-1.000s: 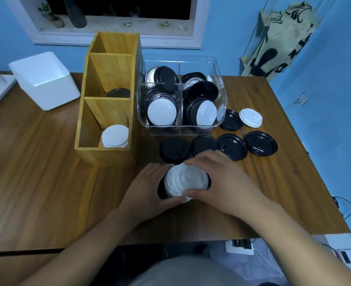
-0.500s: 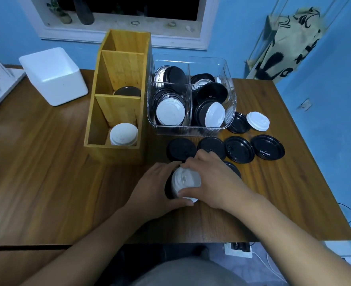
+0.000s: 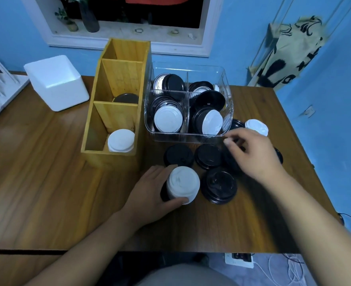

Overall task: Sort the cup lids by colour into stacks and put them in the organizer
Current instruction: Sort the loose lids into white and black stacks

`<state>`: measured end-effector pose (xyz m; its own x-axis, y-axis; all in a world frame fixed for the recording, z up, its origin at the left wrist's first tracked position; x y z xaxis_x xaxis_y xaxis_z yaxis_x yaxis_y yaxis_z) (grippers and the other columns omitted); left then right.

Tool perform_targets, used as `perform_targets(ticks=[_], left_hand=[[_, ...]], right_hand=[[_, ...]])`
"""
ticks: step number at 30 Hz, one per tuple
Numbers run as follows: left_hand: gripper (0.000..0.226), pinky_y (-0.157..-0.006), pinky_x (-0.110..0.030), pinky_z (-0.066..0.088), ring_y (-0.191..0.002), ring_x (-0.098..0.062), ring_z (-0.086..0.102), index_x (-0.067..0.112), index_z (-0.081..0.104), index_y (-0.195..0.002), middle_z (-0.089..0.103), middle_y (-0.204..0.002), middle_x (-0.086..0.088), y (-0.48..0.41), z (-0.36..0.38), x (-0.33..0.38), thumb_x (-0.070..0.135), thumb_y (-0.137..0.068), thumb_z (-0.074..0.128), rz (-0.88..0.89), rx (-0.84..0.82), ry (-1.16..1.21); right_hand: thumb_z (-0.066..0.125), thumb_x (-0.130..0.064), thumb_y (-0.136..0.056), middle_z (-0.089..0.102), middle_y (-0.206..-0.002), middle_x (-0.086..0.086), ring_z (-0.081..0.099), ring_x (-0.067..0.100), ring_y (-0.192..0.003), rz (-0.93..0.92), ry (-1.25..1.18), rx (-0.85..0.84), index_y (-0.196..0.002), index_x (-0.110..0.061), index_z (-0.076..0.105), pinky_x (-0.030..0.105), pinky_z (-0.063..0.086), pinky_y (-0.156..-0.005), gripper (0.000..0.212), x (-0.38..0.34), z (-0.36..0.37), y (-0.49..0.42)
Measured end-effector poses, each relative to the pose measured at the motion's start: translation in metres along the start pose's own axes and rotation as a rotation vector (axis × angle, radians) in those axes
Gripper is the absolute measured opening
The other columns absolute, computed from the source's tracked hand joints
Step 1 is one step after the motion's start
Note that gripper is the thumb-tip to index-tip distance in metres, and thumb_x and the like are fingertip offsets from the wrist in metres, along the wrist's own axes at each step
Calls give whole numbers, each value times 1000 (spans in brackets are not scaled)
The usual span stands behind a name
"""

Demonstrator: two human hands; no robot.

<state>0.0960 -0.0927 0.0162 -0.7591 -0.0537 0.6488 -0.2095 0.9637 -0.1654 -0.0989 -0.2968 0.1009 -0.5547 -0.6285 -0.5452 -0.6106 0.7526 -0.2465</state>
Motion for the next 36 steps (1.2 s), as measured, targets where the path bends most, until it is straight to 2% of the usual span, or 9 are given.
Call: perform_targets(ticks=[3,8,13,17,20,24,27,32,36], left_hand=[[83,-100,-23,43,-121,-3,47,30,44,-146,56,-133,12,-6,3,2,74,-80,66,2,10,-24],[83,-99,-27,46,-120,-6,49,27,47,-145,59,-130,11,-7,3,5,69,-79,72,4,23,-50],[83,-99,-20,41,-120,-2,48,30,46,-146,58,-128,13,-6,2,6,69,-78,73,-26,28,-43],[83,-101,-11,31,-120,-2,47,30,46,-146,59,-126,14,-6,3,7,69,-78,72,-34,35,-44],[83,-101,-16,35,-121,-3,48,30,46,-147,58,-127,14,-6,3,5,69,-78,72,-26,35,-39],[82,-98,-24,43,-120,-3,49,31,46,-146,59,-127,12,-7,3,4,70,-78,71,-18,35,-27],[82,-98,-25,43,-120,-4,49,34,46,-145,59,-127,11,-6,2,4,71,-77,72,-13,29,-19],[83,-97,-13,36,-121,-1,48,32,48,-144,58,-128,13,-6,2,2,72,-75,73,-9,15,-20],[83,-97,-10,33,-121,-3,48,29,48,-144,58,-128,13,-5,3,1,72,-76,70,8,8,-18]], right_hand=[[68,-30,-92,65,-103,-5,61,21,-94,166,105,59,-111,-28,67,38,52,-81,19,52,-19,-31],[78,-37,-84,57,-135,13,54,35,-121,404,216,-160,-138,-20,52,46,48,-99,63,115,-23,-74],[78,-36,-86,54,-140,18,53,39,-123,463,187,-277,-146,-19,44,41,45,-93,71,136,-9,-87],[82,-38,-82,57,-137,11,54,34,-121,462,63,-131,-138,-21,51,40,46,-90,67,131,-12,-83],[83,-44,-78,59,-131,6,54,29,-118,364,36,-30,-134,-23,53,39,47,-91,67,106,-19,-67],[82,-47,-76,58,-133,-1,51,21,-122,171,23,-81,-136,-25,54,41,46,-99,70,60,-14,-7],[79,-52,-77,55,-136,-10,47,17,-123,107,49,-116,-138,-29,53,33,40,-98,71,43,-5,51],[63,-70,-77,59,-122,-9,52,19,-105,217,223,-50,-133,-30,56,32,47,-75,69,45,1,106],[59,-75,-78,59,-117,-3,53,22,-105,316,280,-23,-130,-29,56,36,49,-70,70,47,1,122]])
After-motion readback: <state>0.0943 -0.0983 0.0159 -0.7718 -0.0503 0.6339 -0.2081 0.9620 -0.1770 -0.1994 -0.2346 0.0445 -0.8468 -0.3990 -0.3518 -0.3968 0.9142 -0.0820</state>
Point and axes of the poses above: each hand's wrist, its own y-axis away from the middle knuckle, its own z-axis out of the palm, x = y × z, the point moved 2 cm from there along -y, towards the middle knuckle
